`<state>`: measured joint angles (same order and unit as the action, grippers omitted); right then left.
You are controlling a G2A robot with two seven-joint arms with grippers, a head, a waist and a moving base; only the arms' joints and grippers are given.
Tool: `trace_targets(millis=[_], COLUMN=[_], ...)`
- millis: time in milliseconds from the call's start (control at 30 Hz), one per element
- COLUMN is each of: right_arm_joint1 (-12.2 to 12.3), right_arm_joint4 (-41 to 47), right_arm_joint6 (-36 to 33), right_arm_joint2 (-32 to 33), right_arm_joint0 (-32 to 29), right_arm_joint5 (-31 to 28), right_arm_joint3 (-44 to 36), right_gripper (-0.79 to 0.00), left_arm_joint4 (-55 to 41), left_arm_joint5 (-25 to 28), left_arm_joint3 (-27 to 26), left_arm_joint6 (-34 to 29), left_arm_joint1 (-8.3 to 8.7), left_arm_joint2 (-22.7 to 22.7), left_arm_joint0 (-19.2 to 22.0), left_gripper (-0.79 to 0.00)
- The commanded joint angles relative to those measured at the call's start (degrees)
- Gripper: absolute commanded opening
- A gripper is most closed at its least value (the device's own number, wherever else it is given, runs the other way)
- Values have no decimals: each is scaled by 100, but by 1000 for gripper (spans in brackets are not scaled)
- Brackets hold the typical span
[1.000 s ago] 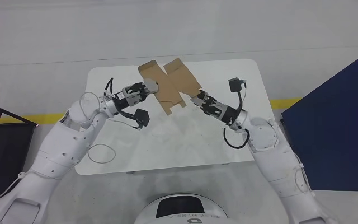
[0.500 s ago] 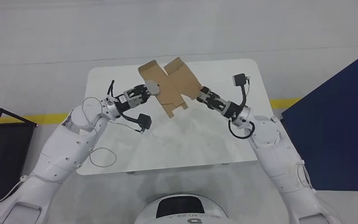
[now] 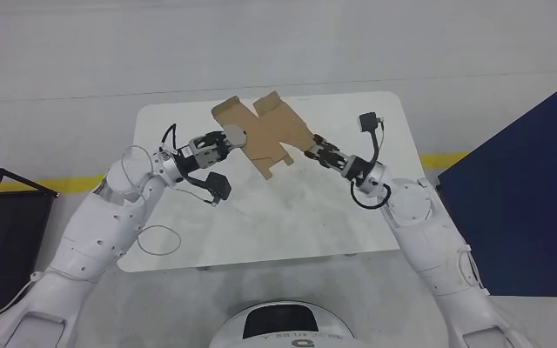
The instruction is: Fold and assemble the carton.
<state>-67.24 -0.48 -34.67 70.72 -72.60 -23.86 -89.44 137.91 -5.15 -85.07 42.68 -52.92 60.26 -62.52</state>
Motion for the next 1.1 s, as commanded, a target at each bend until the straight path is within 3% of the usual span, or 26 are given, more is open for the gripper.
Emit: trace_targets(millis=[0, 167, 367, 1067], right_arm_joint1=[3, 10, 8, -77], right_arm_joint4=[154, 612, 725, 70], right_arm_joint6=[-112, -467, -403, 285], right_arm_joint2=[2, -2, 18, -379], right_arm_joint0=[6, 83, 147, 271], right_arm_joint5=[-45, -152, -66, 36], right_arm_joint3=[23, 148, 268, 321], right_gripper=[-428, -431, -449, -449], left_arm_joint4=[79, 426, 853, 366], left_arm_joint5=[-24, -175, -364, -148], left_arm_joint3=[5, -24, -69, -24], left_arm_joint6=[-11, -122, -236, 144], left_arm_joint1=[-10, -29, -40, -136], left_arm_joint2=[-24, -57, -65, -74], left_arm_joint0=[2, 12, -9, -12], left_gripper=[-785, -785, -785, -785])
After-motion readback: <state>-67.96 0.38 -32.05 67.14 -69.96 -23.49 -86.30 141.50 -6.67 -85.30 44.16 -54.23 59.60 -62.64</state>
